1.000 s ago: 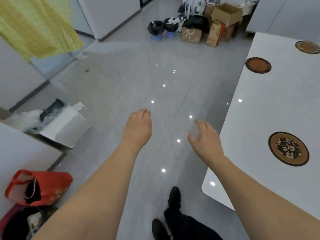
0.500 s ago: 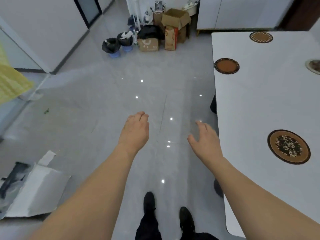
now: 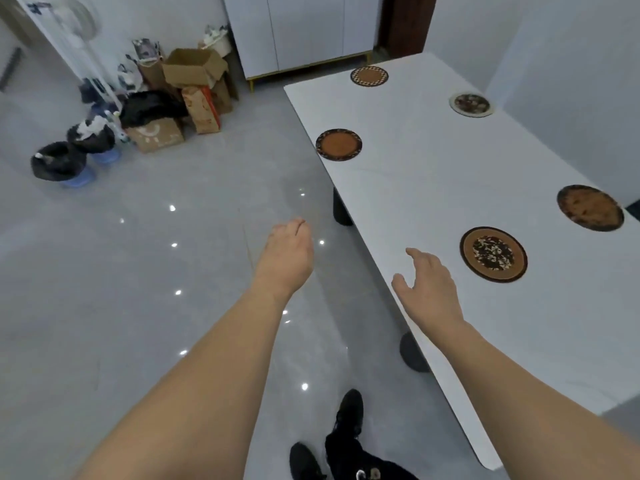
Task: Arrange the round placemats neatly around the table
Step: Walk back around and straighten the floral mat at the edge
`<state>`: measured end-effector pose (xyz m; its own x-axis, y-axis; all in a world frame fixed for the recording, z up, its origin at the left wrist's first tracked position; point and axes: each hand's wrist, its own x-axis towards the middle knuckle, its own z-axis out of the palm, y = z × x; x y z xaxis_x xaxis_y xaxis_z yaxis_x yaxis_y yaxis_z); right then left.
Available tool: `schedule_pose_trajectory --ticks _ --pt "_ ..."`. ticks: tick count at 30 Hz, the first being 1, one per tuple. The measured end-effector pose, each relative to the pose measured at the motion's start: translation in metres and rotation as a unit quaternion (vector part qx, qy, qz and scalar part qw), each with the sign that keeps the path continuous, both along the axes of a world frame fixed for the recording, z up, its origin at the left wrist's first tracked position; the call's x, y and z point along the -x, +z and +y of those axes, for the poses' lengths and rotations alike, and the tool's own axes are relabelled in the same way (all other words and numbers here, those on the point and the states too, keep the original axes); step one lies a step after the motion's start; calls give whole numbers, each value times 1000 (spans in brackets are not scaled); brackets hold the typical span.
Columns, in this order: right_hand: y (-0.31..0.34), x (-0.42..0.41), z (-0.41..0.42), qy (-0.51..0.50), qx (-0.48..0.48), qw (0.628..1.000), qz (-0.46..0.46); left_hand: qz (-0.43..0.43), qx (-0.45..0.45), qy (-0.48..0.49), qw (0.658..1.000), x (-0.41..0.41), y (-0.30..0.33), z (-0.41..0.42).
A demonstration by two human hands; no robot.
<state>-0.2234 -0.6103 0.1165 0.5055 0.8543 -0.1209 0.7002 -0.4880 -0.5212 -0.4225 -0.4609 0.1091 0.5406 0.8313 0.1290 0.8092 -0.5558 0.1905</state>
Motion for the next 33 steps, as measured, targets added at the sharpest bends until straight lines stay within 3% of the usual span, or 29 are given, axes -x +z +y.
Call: schedule_pose_trajectory --ticks 4,8,12,16,20,22,33 --pt "-3 -41 9 -88 -14 996 32 5 -8 -97 995 -56 11 24" --pt "-11 -68 11 -204 -43 968 138 -11 13 -162 987 -109 8 49" --pt "-23 -108 17 -352 -72 901 243 34 77 -208 974 -179 -10 75" --pt "-44 -157 26 -477 -78 823 298 84 218 -197 952 -267 -34 87" --pt "-77 -197 24 -567 -61 747 341 67 379 -174 907 -348 -68 78" --pt "-93 -215 23 -590 -48 728 345 41 426 -160 890 -380 -86 68" --pt "-144 -266 28 -641 4 727 247 9 413 -71 908 -432 -142 55"
